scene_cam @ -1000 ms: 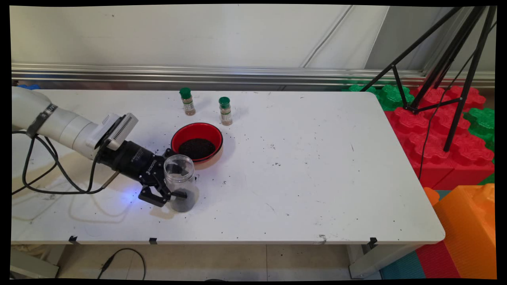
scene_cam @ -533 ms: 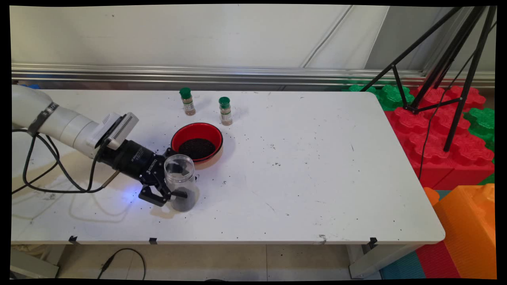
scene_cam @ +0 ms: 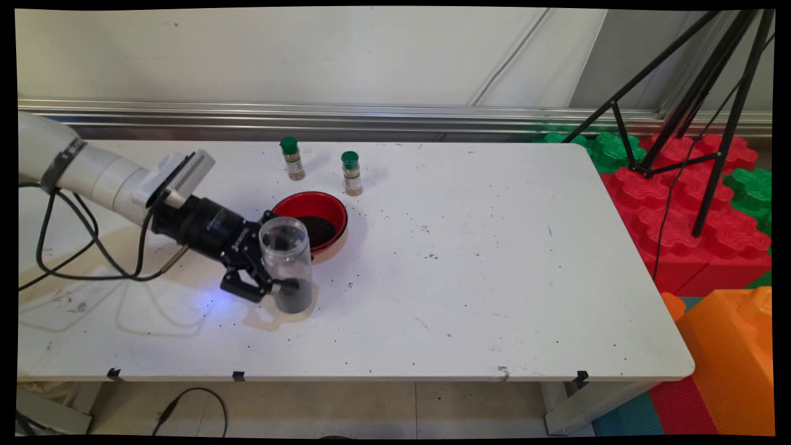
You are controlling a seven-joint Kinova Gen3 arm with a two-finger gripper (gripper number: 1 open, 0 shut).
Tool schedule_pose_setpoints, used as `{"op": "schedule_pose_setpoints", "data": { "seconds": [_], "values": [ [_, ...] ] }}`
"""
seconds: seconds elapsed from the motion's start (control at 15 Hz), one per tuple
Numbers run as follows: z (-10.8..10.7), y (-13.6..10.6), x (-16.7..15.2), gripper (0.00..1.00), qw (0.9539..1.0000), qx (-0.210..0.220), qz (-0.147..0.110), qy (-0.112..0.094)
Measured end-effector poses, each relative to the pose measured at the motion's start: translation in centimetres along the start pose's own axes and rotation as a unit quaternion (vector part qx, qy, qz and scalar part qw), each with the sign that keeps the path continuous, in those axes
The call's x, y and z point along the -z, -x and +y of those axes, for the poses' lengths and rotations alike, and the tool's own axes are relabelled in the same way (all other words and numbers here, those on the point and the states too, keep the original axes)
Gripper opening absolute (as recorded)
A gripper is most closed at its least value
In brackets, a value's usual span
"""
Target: Pour the black seasoning powder in the red bowl
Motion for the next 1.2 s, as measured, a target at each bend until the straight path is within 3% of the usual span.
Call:
{"op": "schedule_pose_setpoints", "data": {
  "seconds": [0.73, 1.2],
  "values": [
    [-4.2, -5.1, 1.7, 0.00, 0.9986, 0.006, 0.042, -0.033],
    [-7.4, -6.3, 2.4, 0.00, 0.9966, 0.002, 0.047, -0.067]
  ]
}}
